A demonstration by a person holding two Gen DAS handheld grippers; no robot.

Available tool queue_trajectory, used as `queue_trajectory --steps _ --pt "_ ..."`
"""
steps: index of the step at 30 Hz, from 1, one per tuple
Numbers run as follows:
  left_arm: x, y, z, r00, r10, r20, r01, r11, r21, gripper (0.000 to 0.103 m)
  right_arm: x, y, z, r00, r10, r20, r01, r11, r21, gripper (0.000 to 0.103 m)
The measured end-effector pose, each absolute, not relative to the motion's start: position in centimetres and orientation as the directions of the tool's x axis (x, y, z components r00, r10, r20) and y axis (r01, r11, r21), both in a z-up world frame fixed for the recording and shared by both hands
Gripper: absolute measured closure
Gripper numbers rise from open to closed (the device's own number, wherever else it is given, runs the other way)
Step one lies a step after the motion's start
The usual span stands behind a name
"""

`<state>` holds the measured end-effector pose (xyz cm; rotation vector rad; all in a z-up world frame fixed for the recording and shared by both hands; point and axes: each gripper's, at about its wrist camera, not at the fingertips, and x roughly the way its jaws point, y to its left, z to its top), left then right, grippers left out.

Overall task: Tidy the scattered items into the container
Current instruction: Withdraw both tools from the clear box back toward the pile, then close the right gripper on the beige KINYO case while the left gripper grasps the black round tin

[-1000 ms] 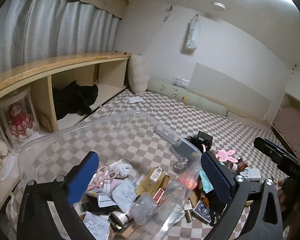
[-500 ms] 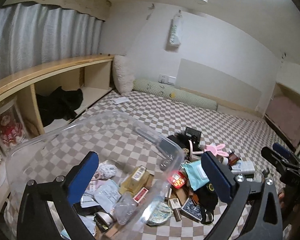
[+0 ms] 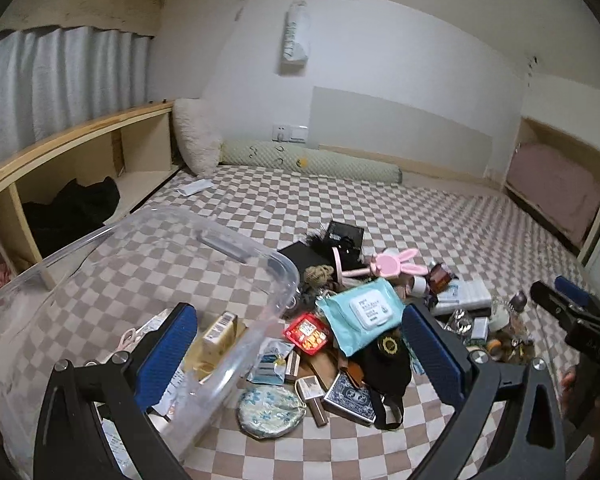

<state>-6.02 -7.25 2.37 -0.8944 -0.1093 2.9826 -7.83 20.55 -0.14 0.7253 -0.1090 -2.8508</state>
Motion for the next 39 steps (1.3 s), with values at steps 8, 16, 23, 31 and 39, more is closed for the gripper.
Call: queue_trajectory --steps 8,16,23,31,39 --pt "-7.0 -3.2 -0.2 -0.799 0.082 -0.596 -0.095 -0.995 -0.009 0.000 -7.5 26.1 -4.4 -0.821 -0.146 -0.552 0.083 -0.987 0.137 0.000" --pt "-7.5 0.3 -2.7 -0.751 0.123 -0.648 -0.185 -0.982 0.028 0.000 -7.3 29.7 -11.1 -0.739 -0.142 -0.659 0.035 -0.984 0.173 0.000" --pt "-7.9 2.4 -5.0 -0.706 0.127 -0.696 -0.243 -0.968 0.070 0.000 -8.5 31.0 -16.5 -0.669 -0.130 -0.732 -0.023 -0.981 0.194 0.006" --pt "-8.6 3.1 -6.9 -0.671 0.143 -0.728 -0.275 -0.959 0.066 0.000 -12.1 30.2 -18.8 -0.680 -0.102 -0.726 -0.006 -0.990 0.144 0.006" --pt "-9.0 2.4 -7.3 -0.669 0.160 -0.726 -0.276 -0.960 0.042 0.000 -15.9 28.9 -20.6 -0.660 -0.099 -0.745 0.059 -0.995 0.080 0.006"
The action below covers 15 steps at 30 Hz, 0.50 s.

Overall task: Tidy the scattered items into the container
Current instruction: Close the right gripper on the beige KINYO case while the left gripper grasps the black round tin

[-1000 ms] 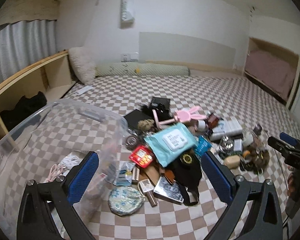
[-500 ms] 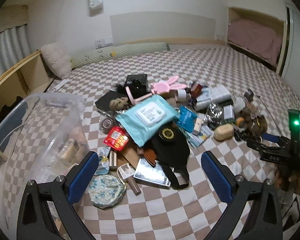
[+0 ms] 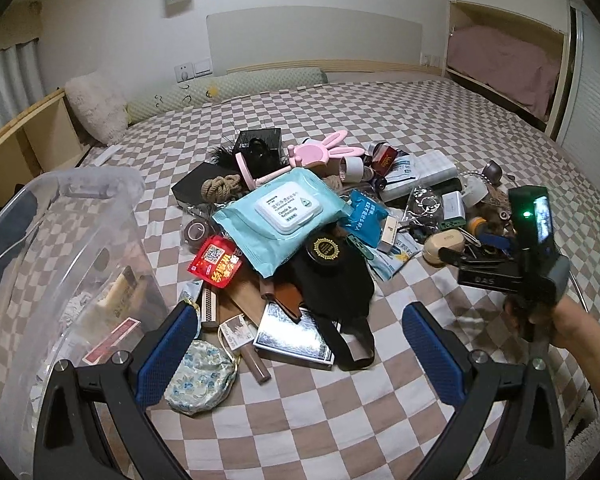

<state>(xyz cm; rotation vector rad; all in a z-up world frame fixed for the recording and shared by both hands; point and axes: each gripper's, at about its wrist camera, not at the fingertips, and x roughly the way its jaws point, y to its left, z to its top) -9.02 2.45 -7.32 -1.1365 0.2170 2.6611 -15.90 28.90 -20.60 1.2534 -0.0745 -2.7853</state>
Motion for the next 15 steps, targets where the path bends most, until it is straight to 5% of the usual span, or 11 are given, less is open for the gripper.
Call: queue_trajectory --steps 11,13,15 --pt "-10.0 3.0 -9.2 -0.672 0.228 -0.705 -0.313 -0.950 -0.008 0.000 -17.8 27.1 -22.7 -0.667 -0.039 -0.744 0.122 -0.991 -0.058 0.007" --pt "-10.4 3.4 -9.8 -0.667 0.239 -0.706 -0.323 -0.946 -0.015 0.000 -17.8 27.2 -22.7 -0.677 -0.030 -0.736 0.108 -0.992 -0.059 0.023" --pt "-11.0 3.8 -10.5 -0.659 0.246 -0.710 -0.332 -0.943 -0.019 0.000 -17.7 27.7 -22.5 -0.682 -0.036 -0.731 0.094 -0.995 -0.039 0.024"
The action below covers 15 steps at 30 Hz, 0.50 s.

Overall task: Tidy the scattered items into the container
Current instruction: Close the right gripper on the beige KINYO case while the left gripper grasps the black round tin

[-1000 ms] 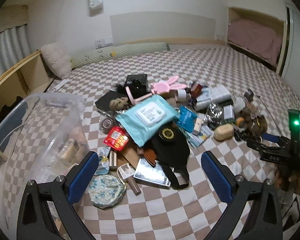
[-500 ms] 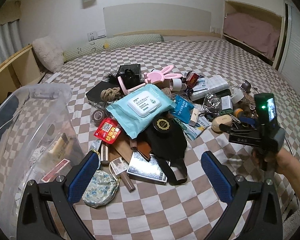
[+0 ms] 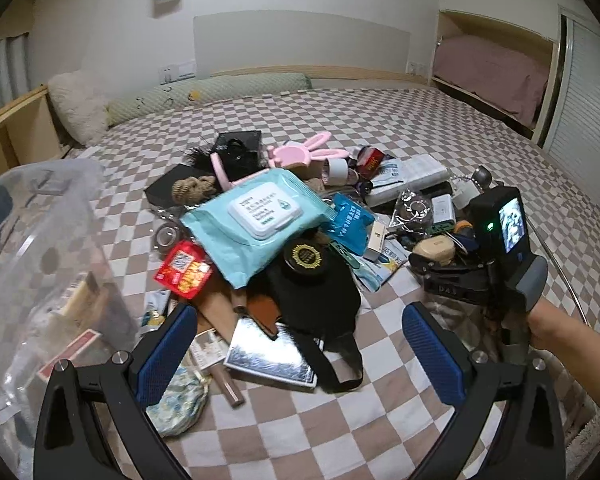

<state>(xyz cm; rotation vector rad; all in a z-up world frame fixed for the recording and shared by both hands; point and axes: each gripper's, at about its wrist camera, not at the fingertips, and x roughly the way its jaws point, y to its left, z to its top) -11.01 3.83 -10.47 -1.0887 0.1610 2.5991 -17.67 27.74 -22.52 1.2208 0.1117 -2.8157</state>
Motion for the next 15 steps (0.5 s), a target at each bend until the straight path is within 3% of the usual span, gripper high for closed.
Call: queue_trajectory --steps 11,15 --pt "-14.5 5.1 -14.0 -0.630 0.294 -0.719 -0.304 -0.945 -0.120 0.000 -14.7 28.5 -22.4 -0.700 -0.120 -0.704 0.106 -0.992 0.064 0.025" --pt "-16.1 6.1 -15.4 -0.703 0.213 -0.679 -0.215 -0.973 -0.083 0.002 -12.7 27.7 -22.5 -0.698 -0.143 -0.702 0.149 -0.987 0.052 0.025"
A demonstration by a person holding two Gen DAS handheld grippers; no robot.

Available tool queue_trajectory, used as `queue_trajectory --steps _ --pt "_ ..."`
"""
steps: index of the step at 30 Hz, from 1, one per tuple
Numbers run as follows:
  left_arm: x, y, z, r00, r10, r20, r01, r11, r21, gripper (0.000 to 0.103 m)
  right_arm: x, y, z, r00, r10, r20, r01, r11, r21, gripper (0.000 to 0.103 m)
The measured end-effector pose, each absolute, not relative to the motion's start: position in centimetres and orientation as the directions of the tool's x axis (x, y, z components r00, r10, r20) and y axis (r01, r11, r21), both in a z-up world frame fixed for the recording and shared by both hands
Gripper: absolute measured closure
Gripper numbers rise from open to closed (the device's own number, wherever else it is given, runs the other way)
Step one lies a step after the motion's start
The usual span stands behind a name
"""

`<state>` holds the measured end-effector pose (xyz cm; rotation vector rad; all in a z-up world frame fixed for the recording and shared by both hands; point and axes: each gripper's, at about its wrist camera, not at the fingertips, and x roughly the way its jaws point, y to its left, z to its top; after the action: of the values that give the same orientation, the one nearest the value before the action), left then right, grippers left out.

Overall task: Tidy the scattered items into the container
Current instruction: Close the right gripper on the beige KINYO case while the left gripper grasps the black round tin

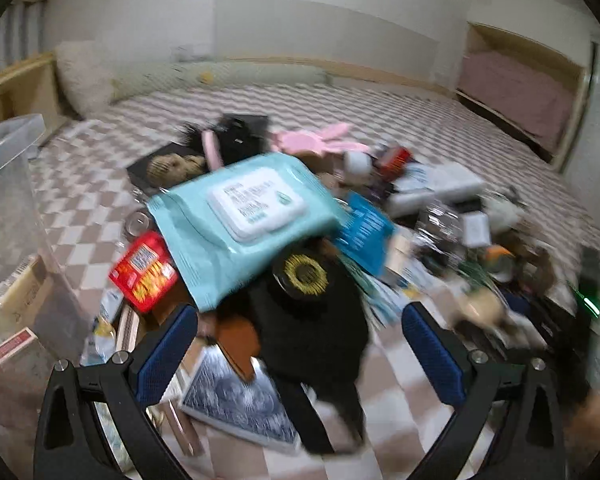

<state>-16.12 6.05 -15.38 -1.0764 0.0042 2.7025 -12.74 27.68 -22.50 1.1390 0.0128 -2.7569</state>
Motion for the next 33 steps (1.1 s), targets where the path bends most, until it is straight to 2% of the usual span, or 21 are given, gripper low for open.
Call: queue_trajectory --steps 3,6,13,16,19,26,33 --pt "-16.8 7.3 -16.4 -0.733 0.182 -0.655 -0.199 -0.979 -0.049 0.003 -11.4 27.0 -22.5 -0.699 -0.148 -0.700 0.175 -0.984 0.034 0.025" --pt "-17.2 8.4 -17.2 -0.732 0.184 -0.656 -0.224 -0.974 -0.023 0.012 -10.6 26.9 -22.5 -0.699 -0.164 -0.696 0.182 -0.982 0.049 0.025" --pt "-18.1 8.3 -18.5 -0.717 0.147 -0.681 -0.192 -0.981 -0.010 0.020 -9.0 27.8 -22.6 -0.704 -0.210 -0.679 0.168 -0.977 0.128 0.025" --pt "-18.5 8.0 -19.1 -0.716 0.124 -0.687 -0.162 -0.987 -0.009 0.029 -9.1 28.0 -22.6 -0.703 -0.223 -0.676 0.166 -0.975 0.150 0.025" --pt "-18.8 8.4 -19.9 -0.711 0.099 -0.696 -0.152 -0.988 0.015 0.030 -9.3 27.9 -22.7 -0.701 -0.223 -0.678 0.166 -0.975 0.149 0.025" --pt "-17.3 8.4 -19.7 -0.746 0.083 -0.660 -0.150 -0.988 0.046 0.041 -8.9 27.9 -22.7 -0.701 -0.224 -0.677 0.166 -0.975 0.150 0.025" --pt "-16.7 7.7 -19.6 -0.740 0.142 -0.657 -0.179 -0.984 -0.011 0.041 -8.9 28.1 -22.8 -0.700 -0.231 -0.676 0.166 -0.973 0.160 0.024"
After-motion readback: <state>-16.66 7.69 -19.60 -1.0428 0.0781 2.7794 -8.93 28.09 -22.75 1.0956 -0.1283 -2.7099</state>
